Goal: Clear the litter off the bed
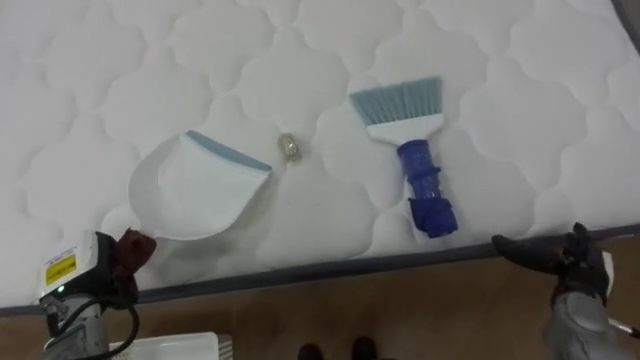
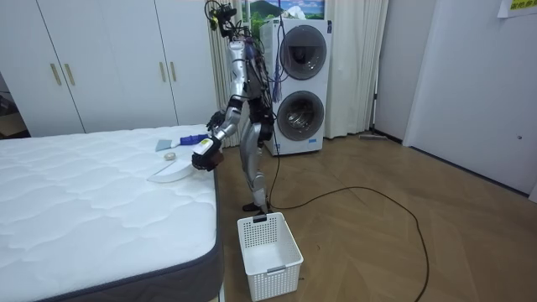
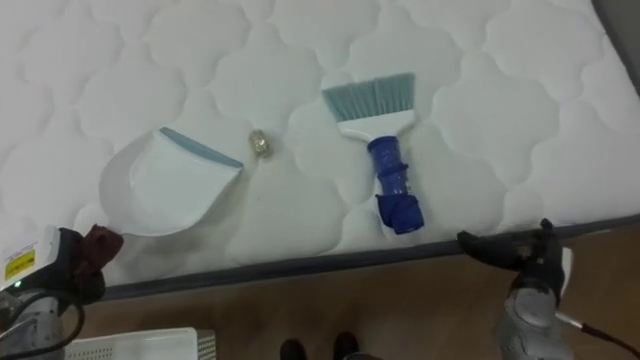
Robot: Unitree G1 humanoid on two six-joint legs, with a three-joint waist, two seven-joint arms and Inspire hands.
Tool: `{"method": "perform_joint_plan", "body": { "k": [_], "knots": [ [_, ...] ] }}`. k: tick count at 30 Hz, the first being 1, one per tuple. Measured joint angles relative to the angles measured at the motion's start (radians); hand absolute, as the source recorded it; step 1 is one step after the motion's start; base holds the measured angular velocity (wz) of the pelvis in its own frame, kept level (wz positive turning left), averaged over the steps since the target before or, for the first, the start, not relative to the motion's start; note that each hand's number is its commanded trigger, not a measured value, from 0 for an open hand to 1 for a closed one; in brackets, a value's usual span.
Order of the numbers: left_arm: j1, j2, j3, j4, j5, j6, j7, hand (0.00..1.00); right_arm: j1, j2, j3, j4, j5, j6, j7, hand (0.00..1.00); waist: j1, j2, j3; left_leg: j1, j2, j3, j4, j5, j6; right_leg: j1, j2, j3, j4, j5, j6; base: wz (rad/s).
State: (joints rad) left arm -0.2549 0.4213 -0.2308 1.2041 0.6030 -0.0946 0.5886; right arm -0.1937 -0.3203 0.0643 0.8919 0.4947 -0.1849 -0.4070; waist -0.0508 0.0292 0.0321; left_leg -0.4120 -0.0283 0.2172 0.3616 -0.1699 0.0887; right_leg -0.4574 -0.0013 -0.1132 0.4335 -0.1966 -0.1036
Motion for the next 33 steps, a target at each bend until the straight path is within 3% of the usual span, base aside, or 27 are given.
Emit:
{"method": "perform_joint_plan", "body": {
  "k": [6, 18, 27, 33],
  "knots": [
    [0.029, 0.006, -0.007, -0.045, 0.000, 0.002, 0.012, 1.00, -0.002, -0.001, -0.005, -0.120, -0.079, -0.017, -0.095, 0.00, 0.003, -0.014, 0.0003, -0.017, 0.000, 0.003, 0.000, 0.000, 0.001, -0.020, 0.000, 0.003, 0.004, 0.000, 0.000, -0.01],
    [0.041, 0.006, -0.009, -0.073, -0.002, 0.003, -0.032, 1.00, -0.056, -0.002, 0.021, -0.196, -0.226, -0.057, -0.227, 0.00, 0.028, -0.016, 0.0002, -0.018, 0.002, 0.025, -0.004, 0.000, 0.001, -0.028, -0.002, 0.008, 0.008, -0.001, 0.001, -0.02],
    [0.026, 0.006, -0.038, -0.082, -0.002, 0.013, -0.043, 1.00, -0.056, 0.004, 0.102, -0.145, -0.239, -0.067, -0.213, 0.00, 0.023, -0.017, 0.0011, -0.008, 0.003, 0.020, -0.010, 0.001, 0.002, -0.004, -0.006, -0.018, -0.004, 0.000, 0.002, 0.07],
    [0.008, 0.006, -0.070, -0.082, -0.024, 0.021, -0.053, 1.00, -0.059, 0.007, 0.156, -0.148, -0.228, -0.075, -0.177, 0.00, 0.029, -0.024, 0.0073, -0.005, 0.003, 0.023, -0.016, 0.003, 0.005, -0.003, -0.009, -0.027, -0.004, -0.003, 0.000, 0.05]
  ]
}}
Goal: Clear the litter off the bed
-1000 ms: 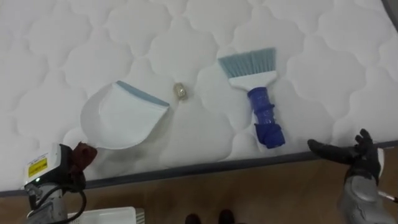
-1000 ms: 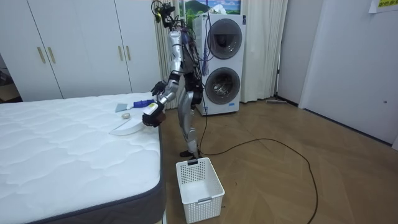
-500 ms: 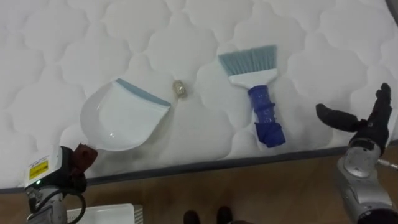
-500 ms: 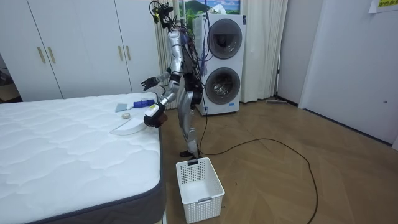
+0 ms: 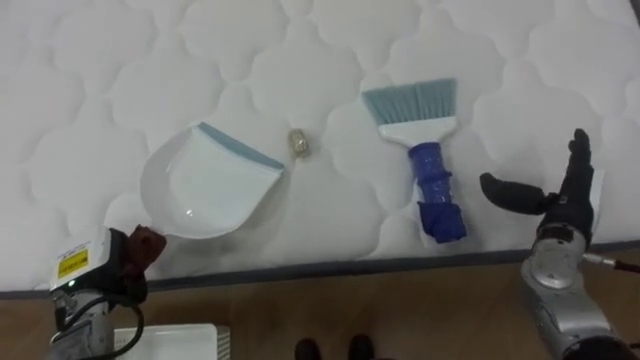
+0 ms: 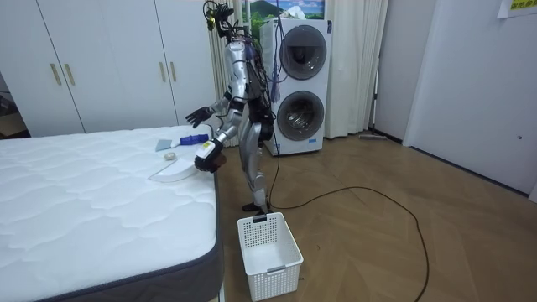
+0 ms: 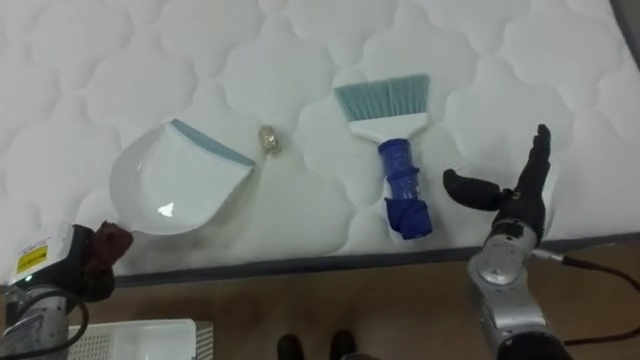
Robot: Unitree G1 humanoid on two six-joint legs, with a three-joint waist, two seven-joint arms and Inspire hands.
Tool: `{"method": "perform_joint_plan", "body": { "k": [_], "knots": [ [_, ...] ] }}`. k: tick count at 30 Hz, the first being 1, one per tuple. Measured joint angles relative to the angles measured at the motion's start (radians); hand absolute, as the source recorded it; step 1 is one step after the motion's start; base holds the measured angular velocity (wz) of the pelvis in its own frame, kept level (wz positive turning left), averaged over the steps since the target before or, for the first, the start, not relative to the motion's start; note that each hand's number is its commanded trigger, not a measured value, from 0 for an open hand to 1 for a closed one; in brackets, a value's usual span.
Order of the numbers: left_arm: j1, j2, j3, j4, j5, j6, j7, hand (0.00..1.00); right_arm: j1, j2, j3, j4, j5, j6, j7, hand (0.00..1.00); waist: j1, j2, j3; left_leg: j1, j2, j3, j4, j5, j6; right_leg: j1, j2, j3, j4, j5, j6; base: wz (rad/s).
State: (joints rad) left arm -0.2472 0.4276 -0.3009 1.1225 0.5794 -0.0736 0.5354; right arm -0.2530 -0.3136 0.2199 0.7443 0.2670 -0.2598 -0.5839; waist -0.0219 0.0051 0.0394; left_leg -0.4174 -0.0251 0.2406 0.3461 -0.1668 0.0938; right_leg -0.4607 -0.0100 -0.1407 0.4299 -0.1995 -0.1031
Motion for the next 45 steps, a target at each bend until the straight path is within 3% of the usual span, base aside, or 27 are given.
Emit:
{"method": "perform_joint_plan", "body": {
  "k": [10, 16, 45],
  "knots": [
    [-0.020, -0.004, -0.042, 0.006, -0.025, -0.001, 0.001, 1.00, -0.005, 0.022, 0.099, 0.008, -0.002, -0.004, 0.046, 0.00, 0.016, 0.019, 0.0181, -0.008, 0.000, -0.001, 0.007, 0.000, 0.000, -0.005, -0.001, -0.001, 0.001, -0.004, 0.000, 0.00],
    [-0.032, -0.015, -0.059, 0.006, -0.028, -0.005, 0.001, 1.00, -0.005, 0.039, 0.121, 0.029, -0.002, -0.004, 0.098, 0.00, 0.030, 0.029, 0.0241, -0.014, -0.001, -0.001, 0.007, 0.000, 0.000, -0.014, -0.002, -0.001, 0.005, -0.005, -0.001, 0.00],
    [-0.031, -0.025, -0.119, 0.016, -0.027, 0.003, 0.002, 1.00, -0.043, 0.040, 0.151, 0.046, -0.006, -0.004, 0.119, 0.00, 0.028, 0.031, 0.0227, -0.023, -0.002, -0.001, 0.028, 0.001, 0.001, -0.030, -0.008, 0.000, 0.039, -0.007, -0.003, 0.00]
  ]
}}
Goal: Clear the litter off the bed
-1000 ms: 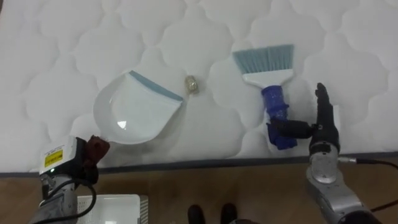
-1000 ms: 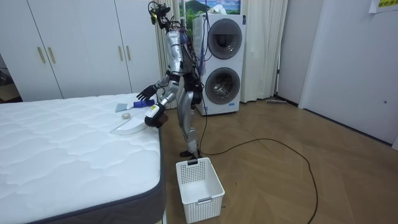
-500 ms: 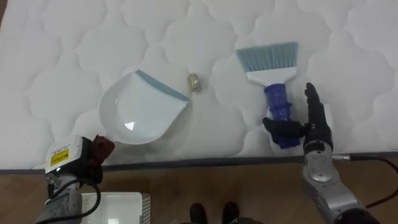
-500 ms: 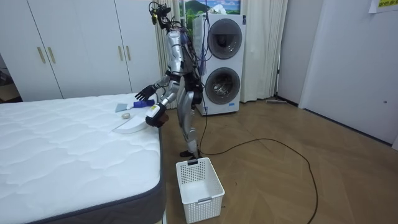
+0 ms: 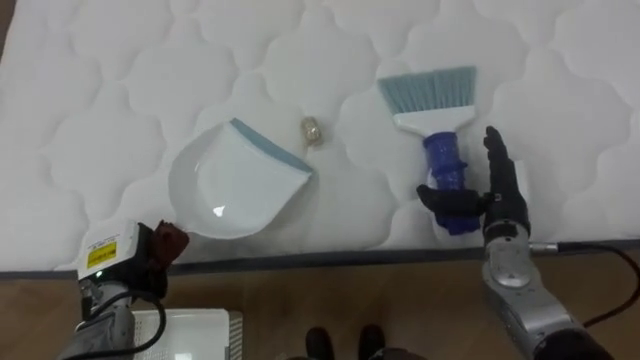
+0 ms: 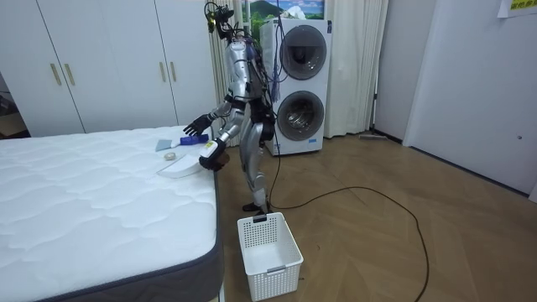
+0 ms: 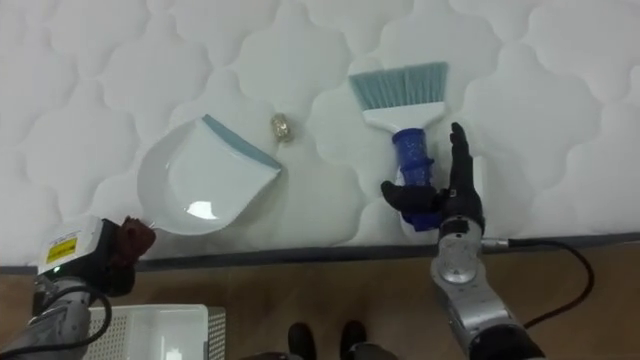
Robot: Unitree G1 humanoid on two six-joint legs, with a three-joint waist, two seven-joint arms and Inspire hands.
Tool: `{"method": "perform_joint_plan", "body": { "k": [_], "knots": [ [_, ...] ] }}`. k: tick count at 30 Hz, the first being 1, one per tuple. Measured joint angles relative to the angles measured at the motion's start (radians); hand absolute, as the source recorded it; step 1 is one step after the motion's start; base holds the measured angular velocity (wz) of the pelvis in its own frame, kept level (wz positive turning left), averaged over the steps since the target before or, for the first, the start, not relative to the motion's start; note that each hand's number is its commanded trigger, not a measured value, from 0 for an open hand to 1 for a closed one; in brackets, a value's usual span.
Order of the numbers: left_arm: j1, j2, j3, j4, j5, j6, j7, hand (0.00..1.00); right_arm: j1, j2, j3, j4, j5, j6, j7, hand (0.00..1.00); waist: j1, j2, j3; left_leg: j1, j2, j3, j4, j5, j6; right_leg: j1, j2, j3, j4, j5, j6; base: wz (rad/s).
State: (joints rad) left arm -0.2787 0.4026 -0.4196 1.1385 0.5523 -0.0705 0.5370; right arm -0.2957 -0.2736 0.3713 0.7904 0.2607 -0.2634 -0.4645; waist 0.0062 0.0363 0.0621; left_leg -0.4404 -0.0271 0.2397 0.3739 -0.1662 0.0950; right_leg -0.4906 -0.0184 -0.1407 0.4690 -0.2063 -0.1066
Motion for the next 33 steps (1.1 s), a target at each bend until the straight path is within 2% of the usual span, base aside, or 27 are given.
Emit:
{"method": "perform_joint_plan", "body": {
  "k": [4, 12, 19, 27, 33],
  "knots": [
    [0.001, 0.000, -0.006, -0.001, 0.011, 0.011, -0.018, 1.00, -0.004, -0.002, -0.001, 0.045, 0.001, 0.003, 0.008, 0.00, 0.001, 0.000, 0.0000, 0.000, -0.001, 0.000, 0.002, 0.001, 0.001, -0.001, -0.002, -0.001, 0.005, -0.001, 0.000, 0.00],
    [-0.001, 0.000, -0.008, 0.001, 0.011, 0.008, -0.042, 1.00, -0.045, -0.007, 0.000, 0.169, -0.001, 0.003, 0.053, 0.00, 0.003, -0.001, -0.0006, -0.002, -0.005, -0.001, 0.004, 0.001, 0.001, -0.005, -0.007, -0.001, 0.016, -0.008, 0.001, 0.01],
    [-0.004, -0.002, -0.018, 0.000, 0.033, 0.004, -0.037, 1.00, -0.081, -0.011, 0.008, 0.258, -0.017, 0.003, 0.094, 0.00, 0.024, -0.002, -0.0008, -0.003, -0.005, -0.001, 0.007, 0.001, 0.001, -0.003, -0.007, -0.002, 0.013, -0.008, 0.002, 0.00],
    [-0.007, -0.009, -0.030, 0.000, 0.037, 0.005, -0.019, 1.00, -0.101, -0.024, 0.014, 0.301, -0.028, 0.004, 0.119, 0.00, 0.031, -0.001, -0.0003, -0.003, -0.005, -0.005, 0.008, 0.001, 0.001, -0.002, -0.009, -0.009, 0.014, -0.008, 0.001, 0.01],
    [-0.010, -0.012, -0.033, -0.002, 0.039, 0.005, -0.013, 1.00, -0.117, -0.031, 0.030, 0.310, -0.036, 0.026, 0.115, 0.00, 0.030, -0.001, -0.0001, -0.009, -0.005, -0.009, 0.008, 0.001, 0.002, -0.003, -0.013, -0.025, 0.014, -0.009, 0.001, 0.05]
  ]
}}
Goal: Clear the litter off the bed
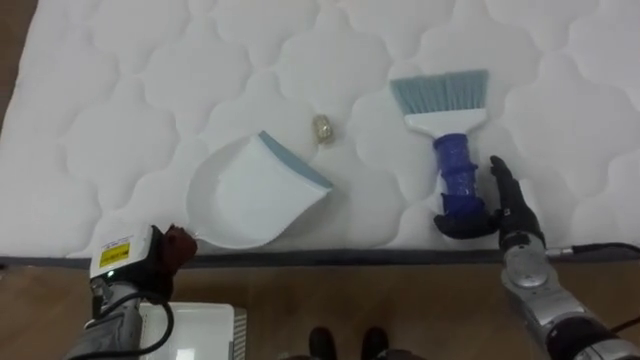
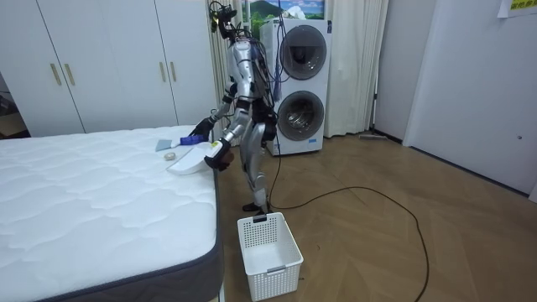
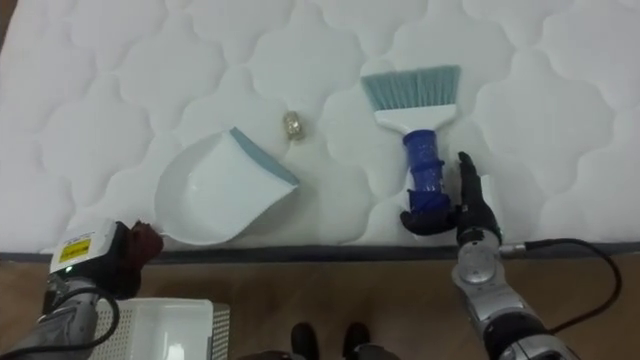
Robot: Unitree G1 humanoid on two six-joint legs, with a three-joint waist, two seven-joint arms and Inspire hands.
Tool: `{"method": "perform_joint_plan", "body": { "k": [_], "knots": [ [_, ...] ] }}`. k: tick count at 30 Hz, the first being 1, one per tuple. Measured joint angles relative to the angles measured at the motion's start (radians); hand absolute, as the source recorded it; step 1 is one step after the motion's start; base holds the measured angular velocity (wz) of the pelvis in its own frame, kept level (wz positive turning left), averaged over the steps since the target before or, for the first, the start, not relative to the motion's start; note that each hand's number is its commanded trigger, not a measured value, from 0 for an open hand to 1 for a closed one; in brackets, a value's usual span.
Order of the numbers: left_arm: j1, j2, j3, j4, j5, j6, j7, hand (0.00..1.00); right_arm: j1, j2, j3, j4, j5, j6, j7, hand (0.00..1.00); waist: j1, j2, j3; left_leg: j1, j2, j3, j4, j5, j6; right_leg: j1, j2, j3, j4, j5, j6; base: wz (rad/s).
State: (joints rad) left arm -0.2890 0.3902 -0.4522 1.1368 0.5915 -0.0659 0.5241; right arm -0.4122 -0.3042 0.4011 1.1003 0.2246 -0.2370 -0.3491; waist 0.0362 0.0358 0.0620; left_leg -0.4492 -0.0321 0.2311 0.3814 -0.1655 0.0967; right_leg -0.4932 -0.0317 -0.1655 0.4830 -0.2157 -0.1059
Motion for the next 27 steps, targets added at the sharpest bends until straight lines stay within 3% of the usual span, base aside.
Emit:
{"method": "perform_joint_plan", "body": {
  "k": [4, 16, 17, 18, 23, 27],
  "knots": [
    [-0.002, -0.024, -0.001, 0.004, 0.000, 0.003, 0.017, 1.00, -0.001, -0.001, 0.010, 0.001, -0.013, 0.019, -0.017, 0.00, 0.010, 0.000, 0.0001, 0.000, 0.000, -0.001, 0.000, -0.001, 0.001, 0.001, 0.000, -0.003, 0.000, 0.001, 0.000, 0.02],
    [-0.012, -0.052, -0.021, 0.003, -0.009, 0.023, 0.033, 1.00, -0.015, 0.000, 0.020, 0.023, -0.077, 0.056, -0.055, 0.00, 0.033, 0.000, 0.0004, -0.018, -0.001, -0.016, 0.000, -0.001, 0.001, -0.013, -0.005, -0.027, 0.002, 0.000, -0.004, 0.03],
    [-0.012, -0.053, -0.021, 0.003, -0.010, 0.024, 0.033, 1.00, -0.015, 0.000, 0.020, 0.023, -0.077, 0.057, -0.056, 0.52, 0.033, 0.000, 0.0005, -0.018, -0.001, -0.016, 0.001, -0.001, 0.001, -0.014, -0.005, -0.027, 0.002, 0.001, -0.004, 0.00],
    [-0.012, -0.054, -0.021, 0.002, -0.010, 0.024, 0.033, 1.00, -0.016, 0.000, 0.020, 0.023, -0.078, 0.059, -0.058, 0.97, 0.034, 0.000, 0.0006, -0.020, -0.001, -0.016, 0.002, -0.001, 0.001, -0.015, -0.005, -0.027, 0.002, 0.001, -0.004, 0.00],
    [-0.017, -0.057, -0.022, 0.002, -0.009, 0.024, 0.034, 1.00, -0.024, -0.001, 0.014, 0.023, -0.099, 0.075, -0.105, 1.00, 0.043, -0.002, 0.0016, -0.033, 0.000, -0.016, 0.010, -0.003, 0.005, -0.026, -0.006, -0.027, 0.008, 0.001, -0.004, -0.01],
    [-0.021, -0.057, -0.021, -0.003, -0.010, 0.026, 0.037, 1.00, -0.058, -0.035, 0.009, 0.034, -0.099, 0.089, -0.135, 1.00, 0.045, -0.005, 0.0035, -0.047, 0.000, -0.016, 0.022, -0.004, 0.006, -0.041, -0.008, -0.027, 0.019, 0.000, -0.004, 0.00]
  ]
}}
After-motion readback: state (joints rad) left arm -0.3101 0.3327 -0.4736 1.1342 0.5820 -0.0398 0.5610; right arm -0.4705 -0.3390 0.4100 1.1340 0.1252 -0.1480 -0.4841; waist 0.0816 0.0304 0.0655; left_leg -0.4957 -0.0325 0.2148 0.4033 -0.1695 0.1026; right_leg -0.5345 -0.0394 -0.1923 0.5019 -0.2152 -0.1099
